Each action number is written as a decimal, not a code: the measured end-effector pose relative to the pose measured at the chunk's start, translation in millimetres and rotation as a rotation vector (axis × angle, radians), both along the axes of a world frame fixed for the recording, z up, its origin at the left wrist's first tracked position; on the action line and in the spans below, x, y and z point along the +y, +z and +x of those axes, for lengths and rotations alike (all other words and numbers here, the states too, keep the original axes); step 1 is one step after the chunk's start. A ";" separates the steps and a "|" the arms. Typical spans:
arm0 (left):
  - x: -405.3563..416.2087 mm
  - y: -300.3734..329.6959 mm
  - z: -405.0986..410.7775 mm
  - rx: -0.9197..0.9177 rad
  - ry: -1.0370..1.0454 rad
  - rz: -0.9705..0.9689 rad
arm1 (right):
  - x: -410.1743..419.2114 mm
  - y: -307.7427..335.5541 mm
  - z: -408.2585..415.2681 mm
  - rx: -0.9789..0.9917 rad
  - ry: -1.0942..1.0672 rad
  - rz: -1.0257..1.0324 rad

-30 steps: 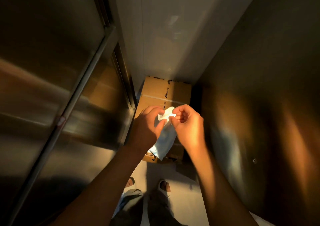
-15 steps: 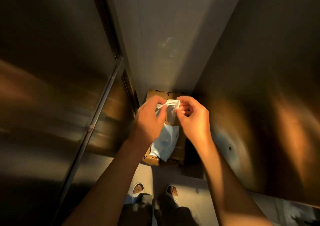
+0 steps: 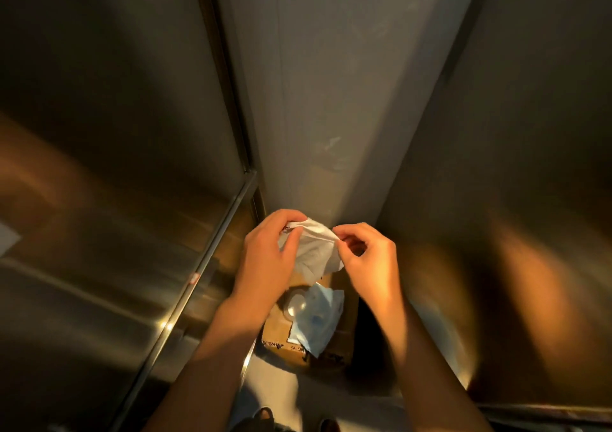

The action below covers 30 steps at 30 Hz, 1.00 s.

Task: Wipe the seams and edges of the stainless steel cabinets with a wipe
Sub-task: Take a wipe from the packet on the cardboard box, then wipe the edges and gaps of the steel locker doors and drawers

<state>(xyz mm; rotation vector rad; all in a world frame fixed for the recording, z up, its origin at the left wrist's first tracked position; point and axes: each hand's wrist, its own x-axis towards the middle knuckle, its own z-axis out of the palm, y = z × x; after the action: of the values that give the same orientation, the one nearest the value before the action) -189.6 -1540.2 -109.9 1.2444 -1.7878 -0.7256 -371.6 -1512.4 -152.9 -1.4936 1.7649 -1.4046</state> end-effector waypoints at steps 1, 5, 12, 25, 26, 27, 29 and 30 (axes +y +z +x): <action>1.6 2.4 3.5 0.012 0.022 0.009 | -1.0 3.0 0.3 0.011 0.022 0.003; 13.9 7.9 17.5 0.006 0.128 0.059 | -2.8 4.7 10.0 0.047 0.131 0.049; 52.1 6.3 41.5 -0.122 0.174 0.074 | 4.6 -6.7 30.8 0.033 0.298 0.130; 86.9 19.4 64.7 0.116 0.413 0.124 | 50.9 6.1 68.2 0.157 0.469 0.088; 90.8 21.8 68.2 0.133 0.412 0.132 | 54.5 6.6 72.7 0.167 0.459 0.082; 95.9 24.6 73.0 0.146 0.408 0.144 | 58.4 6.7 77.6 0.172 0.440 0.076; 107.3 27.8 84.8 0.169 0.396 0.191 | 67.2 8.5 86.8 0.159 0.393 0.073; 113.7 27.6 91.7 0.179 0.390 0.220 | 72.3 10.5 91.2 0.156 0.372 0.080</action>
<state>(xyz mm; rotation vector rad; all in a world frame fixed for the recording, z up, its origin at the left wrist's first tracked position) -97.9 -1426.5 -82.3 1.5636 -1.2932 -0.7906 -280.5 -1440.1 -142.4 -1.8149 1.5050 -1.0451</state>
